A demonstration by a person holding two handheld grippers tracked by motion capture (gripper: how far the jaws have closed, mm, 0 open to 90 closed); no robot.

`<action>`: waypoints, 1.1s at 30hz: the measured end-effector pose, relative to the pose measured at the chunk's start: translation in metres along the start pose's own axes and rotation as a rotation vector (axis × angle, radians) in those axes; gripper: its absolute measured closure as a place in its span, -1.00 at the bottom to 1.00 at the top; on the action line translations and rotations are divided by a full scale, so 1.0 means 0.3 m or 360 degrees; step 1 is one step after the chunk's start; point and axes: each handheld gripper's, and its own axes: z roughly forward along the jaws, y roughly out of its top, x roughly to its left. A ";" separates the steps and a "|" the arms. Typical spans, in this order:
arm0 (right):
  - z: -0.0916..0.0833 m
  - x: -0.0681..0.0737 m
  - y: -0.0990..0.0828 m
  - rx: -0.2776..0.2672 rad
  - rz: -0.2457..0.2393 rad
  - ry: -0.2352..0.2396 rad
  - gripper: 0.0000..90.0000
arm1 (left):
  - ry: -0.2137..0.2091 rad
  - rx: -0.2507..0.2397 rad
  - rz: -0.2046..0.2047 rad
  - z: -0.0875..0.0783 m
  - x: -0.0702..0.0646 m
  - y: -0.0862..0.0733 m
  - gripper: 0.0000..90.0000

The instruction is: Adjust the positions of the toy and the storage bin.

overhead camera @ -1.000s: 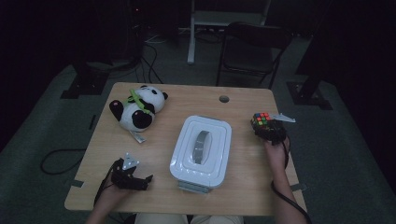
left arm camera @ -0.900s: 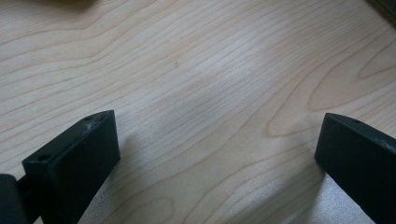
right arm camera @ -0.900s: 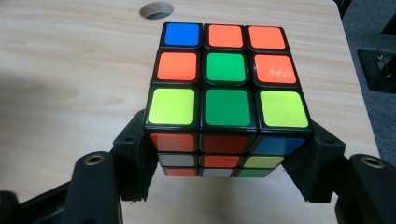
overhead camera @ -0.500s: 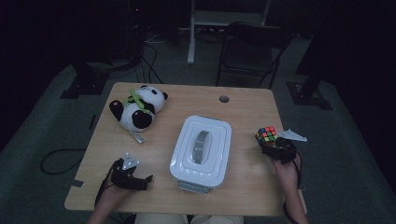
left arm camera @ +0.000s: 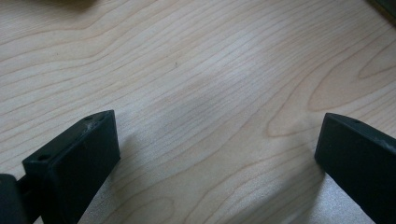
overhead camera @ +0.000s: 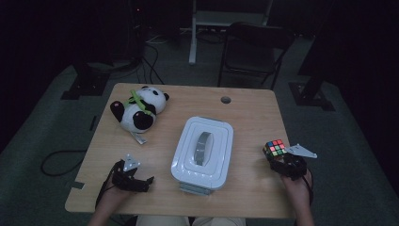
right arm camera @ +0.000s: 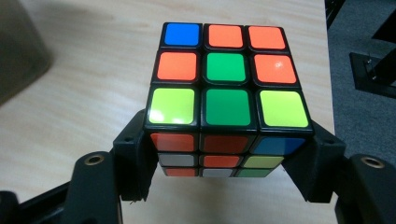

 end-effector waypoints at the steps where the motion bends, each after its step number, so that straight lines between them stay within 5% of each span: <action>1: -0.012 0.002 -0.016 0.0015 -0.0001 0.0006 -0.25 | 0.0000 -0.0001 0.0000 0.000 0.000 0.000 -0.99; 17: 0.012 -0.002 -0.138 0.0119 0.0006 0.0044 -0.25 | 0.0009 0.0001 -0.0006 0.000 0.001 0.000 -0.99; 24: 0.011 -0.016 -0.150 0.0083 0.0054 0.0058 -0.27 | 0.0009 0.0001 -0.0006 0.000 0.001 0.000 -0.99; 33: -0.044 -0.031 -0.130 -0.0023 0.0111 0.0119 -0.53 | 0.0009 0.0000 -0.0006 0.000 0.001 0.000 -0.99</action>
